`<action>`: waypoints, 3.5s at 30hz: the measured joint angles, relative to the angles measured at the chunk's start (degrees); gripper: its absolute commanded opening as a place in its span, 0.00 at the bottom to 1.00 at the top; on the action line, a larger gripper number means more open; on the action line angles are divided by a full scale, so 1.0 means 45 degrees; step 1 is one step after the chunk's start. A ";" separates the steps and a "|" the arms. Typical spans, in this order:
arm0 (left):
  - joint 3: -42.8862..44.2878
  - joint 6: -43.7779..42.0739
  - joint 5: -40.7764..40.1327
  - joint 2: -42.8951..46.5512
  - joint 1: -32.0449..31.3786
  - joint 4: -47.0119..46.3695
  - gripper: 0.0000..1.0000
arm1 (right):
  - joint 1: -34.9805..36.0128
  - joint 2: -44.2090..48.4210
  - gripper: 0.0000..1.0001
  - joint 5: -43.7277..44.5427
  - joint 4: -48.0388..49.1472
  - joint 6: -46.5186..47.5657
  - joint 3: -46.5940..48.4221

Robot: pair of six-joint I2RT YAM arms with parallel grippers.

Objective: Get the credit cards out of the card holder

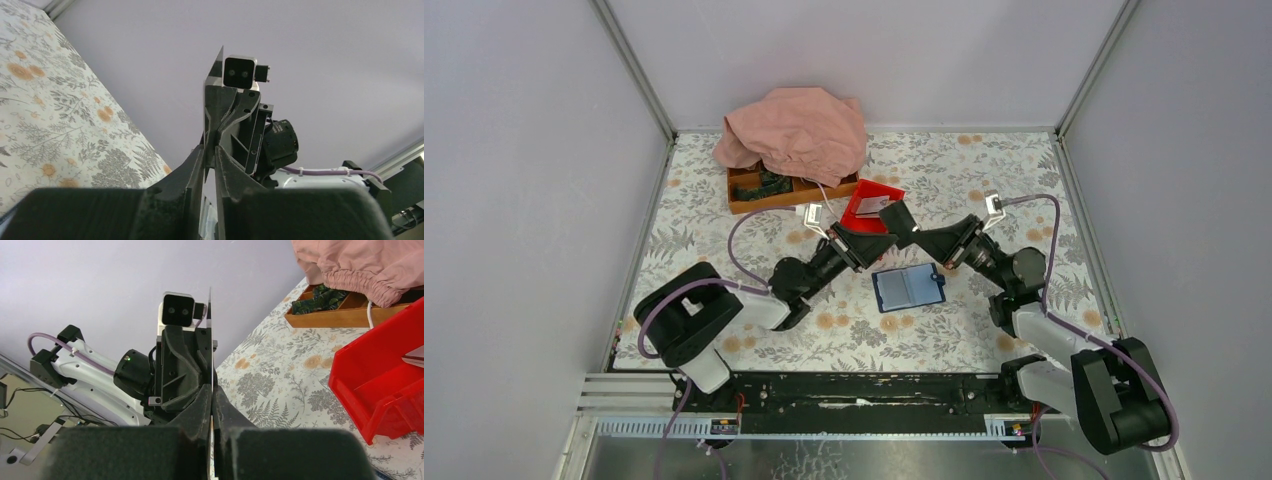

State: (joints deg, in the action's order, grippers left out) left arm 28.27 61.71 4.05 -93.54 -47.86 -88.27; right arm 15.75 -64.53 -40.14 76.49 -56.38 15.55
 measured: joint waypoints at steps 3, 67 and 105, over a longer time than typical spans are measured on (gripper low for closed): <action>0.0000 -0.0117 0.0593 0.0000 0.0335 0.0010 0.35 | 0.0000 0.0340 0.00 -0.0121 -0.1161 0.0423 0.0291; -0.1229 -0.1671 0.5241 0.1831 0.2001 -0.0058 0.00 | 0.0049 0.0850 0.01 -0.3619 -0.1292 0.1161 -0.0175; -0.3109 -0.3915 0.0869 0.7868 0.3381 0.8845 0.76 | 0.0063 -0.3351 0.00 0.1501 -1.3590 0.3857 0.7091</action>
State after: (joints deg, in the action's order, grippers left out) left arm 14.28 44.10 7.97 -58.13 -32.64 -48.47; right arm 16.03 -79.61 -33.39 15.33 -39.03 47.46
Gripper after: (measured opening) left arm 0.756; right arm 0.015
